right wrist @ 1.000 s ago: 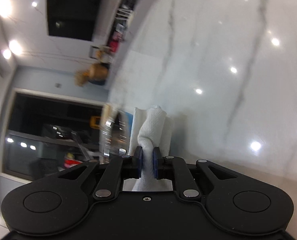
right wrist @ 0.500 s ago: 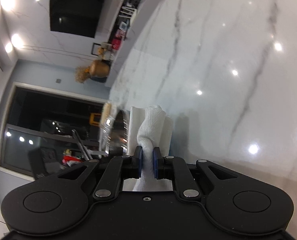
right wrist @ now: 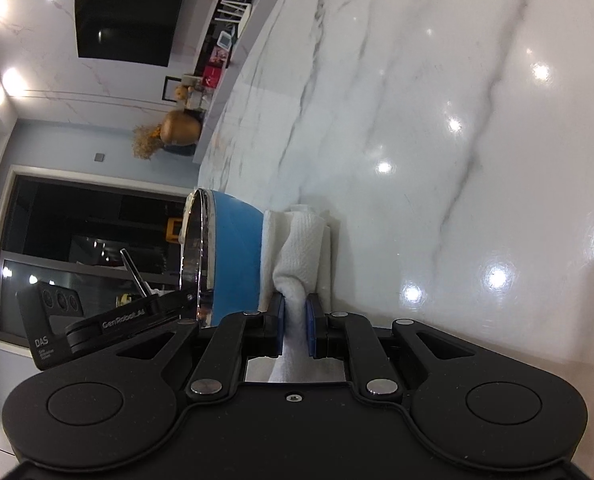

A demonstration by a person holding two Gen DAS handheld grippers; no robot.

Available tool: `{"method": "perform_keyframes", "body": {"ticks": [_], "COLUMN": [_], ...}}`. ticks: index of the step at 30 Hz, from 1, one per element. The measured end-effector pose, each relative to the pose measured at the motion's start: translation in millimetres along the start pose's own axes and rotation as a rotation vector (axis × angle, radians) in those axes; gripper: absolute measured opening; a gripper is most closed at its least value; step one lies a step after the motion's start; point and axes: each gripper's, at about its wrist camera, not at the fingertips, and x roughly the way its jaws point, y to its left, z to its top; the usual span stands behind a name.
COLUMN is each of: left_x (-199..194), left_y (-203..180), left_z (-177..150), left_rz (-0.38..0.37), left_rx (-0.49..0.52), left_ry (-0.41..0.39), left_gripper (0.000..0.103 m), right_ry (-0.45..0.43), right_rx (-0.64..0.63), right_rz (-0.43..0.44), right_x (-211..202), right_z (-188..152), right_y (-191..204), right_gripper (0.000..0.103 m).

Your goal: Clean bowl

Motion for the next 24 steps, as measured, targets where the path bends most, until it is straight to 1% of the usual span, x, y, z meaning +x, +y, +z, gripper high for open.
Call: {"method": "perform_keyframes", "body": {"ticks": [7,10,13,18,24], "left_x": [1,0,1,4,8], "left_y": [2,2,1,-2,-6], "left_z": [-6,-7,-7,1,7], "left_rz": [-0.014,-0.027,-0.023,-0.027,-0.01], "left_rx": [0.017,0.027,0.043,0.052,0.073], "left_ry": [0.011,0.007,0.0,-0.014,-0.034], "left_gripper": [0.021,0.016,0.015,0.013,0.013], "right_ry": [-0.023,-0.059,-0.078,-0.07,-0.052], "right_rx": [0.004,0.007,-0.011,-0.038,-0.004], "right_rz": [0.013,0.057,0.084,0.071,0.043], "right_x": [-9,-22,-32,-36,-27], "right_z": [1,7,12,17,14], "right_y": [3,8,17,27,18], "right_gripper": [0.01,0.01,0.01,0.01,0.01]}}
